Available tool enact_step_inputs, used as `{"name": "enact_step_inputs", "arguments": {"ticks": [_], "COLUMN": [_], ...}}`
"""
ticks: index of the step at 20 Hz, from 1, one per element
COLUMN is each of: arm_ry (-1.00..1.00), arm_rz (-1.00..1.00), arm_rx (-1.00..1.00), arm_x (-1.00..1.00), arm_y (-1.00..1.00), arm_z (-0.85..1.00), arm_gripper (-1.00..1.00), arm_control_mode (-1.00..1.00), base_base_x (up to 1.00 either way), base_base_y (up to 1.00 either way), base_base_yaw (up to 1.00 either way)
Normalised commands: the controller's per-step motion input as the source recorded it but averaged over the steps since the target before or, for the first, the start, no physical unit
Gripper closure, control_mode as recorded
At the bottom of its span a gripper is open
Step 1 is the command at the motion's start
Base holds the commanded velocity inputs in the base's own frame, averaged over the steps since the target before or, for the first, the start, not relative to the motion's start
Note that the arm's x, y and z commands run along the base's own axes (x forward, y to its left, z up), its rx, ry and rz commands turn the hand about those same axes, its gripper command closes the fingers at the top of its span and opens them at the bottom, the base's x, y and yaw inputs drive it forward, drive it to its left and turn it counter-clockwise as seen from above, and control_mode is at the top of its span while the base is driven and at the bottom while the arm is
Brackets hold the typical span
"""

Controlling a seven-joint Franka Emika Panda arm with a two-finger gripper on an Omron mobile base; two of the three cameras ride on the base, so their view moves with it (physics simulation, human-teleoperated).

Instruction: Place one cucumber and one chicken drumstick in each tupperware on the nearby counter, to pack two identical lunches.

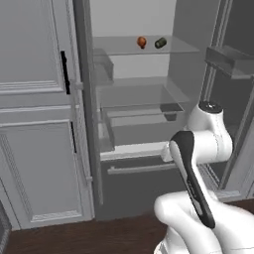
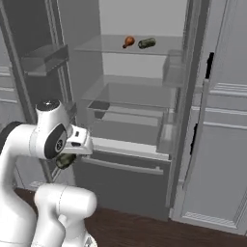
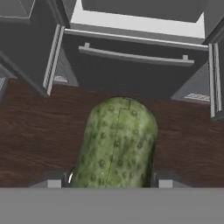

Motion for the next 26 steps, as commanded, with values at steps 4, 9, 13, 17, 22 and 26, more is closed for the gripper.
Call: {"name": "enact_step_inputs", "arguments": {"ticks": [4, 9, 13, 17, 22, 26], "arm_ry": [0.0, 0.0, 0.0, 0.0, 0.0, 0.0], "arm_rz": [0.0, 0.0, 0.0, 0.0, 0.0, 0.0], "arm_rx": [0.0, 0.0, 0.0, 0.0, 0.0, 0.0], "arm_x": [0.0, 0.0, 0.0, 0.0, 0.0, 0.0], "arm_y": [0.0, 0.0, 0.0, 0.0, 0.0, 0.0], "arm_z": [0.0, 0.0, 0.0, 0.0, 0.0, 0.0], "arm_gripper": [1.0, 1.0, 1.0, 1.0, 1.0, 1.0], "arm_control_mode": [1.0, 1.0, 1.0, 1.0, 1.0, 1.0], "base_base_x": [-1.0, -0.75, 0.04, 0.88, 0.79, 0.7], "base_base_y": [0.61, 0.76, 0.84, 0.25, -0.16, -0.27], "base_base_yaw": [0.52, 0.56, 0.68, 0.53, 0.32, 0.16]}}
